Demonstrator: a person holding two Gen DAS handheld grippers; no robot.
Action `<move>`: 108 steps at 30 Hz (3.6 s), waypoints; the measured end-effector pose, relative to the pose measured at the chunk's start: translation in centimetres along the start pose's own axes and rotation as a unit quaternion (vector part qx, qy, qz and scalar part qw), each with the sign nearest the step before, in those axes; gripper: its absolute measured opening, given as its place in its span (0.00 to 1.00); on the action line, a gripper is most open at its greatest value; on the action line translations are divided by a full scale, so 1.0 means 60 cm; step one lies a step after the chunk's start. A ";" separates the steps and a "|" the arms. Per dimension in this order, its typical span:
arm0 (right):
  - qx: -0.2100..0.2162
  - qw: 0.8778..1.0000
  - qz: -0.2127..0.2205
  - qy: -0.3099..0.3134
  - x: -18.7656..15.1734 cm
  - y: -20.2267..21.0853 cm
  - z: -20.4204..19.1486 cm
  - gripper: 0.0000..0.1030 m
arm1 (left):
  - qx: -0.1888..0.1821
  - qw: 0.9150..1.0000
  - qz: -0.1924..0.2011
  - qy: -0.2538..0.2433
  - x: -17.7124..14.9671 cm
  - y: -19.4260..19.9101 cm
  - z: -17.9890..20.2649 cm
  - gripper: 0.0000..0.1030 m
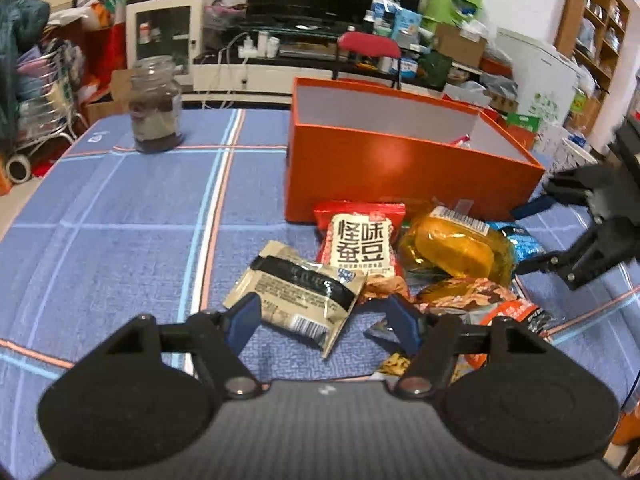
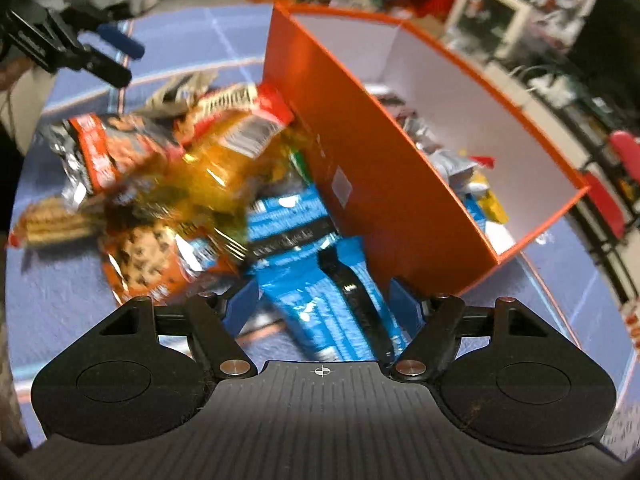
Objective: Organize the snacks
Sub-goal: 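Move the right gripper to a blue wafer packet while the left approaches a white snack bag, then close the right gripper on the blue packet while the left grasps the white snack bag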
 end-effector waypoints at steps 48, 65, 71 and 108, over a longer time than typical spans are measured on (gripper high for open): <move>-0.252 0.829 0.065 -0.495 -0.084 0.036 -0.124 0.54 | -0.067 0.985 -0.076 -0.143 -0.070 -0.028 0.048 0.64; -0.248 0.839 0.072 -0.479 -0.101 0.034 -0.110 0.49 | -0.096 0.982 -0.071 -0.144 -0.069 -0.028 0.087 0.70; -0.255 0.844 0.068 -0.467 -0.098 0.031 -0.116 0.49 | -0.049 0.988 -0.071 -0.130 -0.072 -0.033 0.084 0.90; -0.247 0.855 0.084 -0.449 -0.085 0.057 -0.124 0.33 | -0.027 0.994 -0.062 -0.087 -0.054 -0.003 0.076 0.48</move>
Point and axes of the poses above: each gripper's, at about its wrist camera, not at the fingertips, and y roughly against the way its jaws point, z to its right, x to its top, the point moved 2 cm from there along -y, roughly the way its jaws point, and after that the axes turned 11 degrees about -y, right-handed, at the moved point
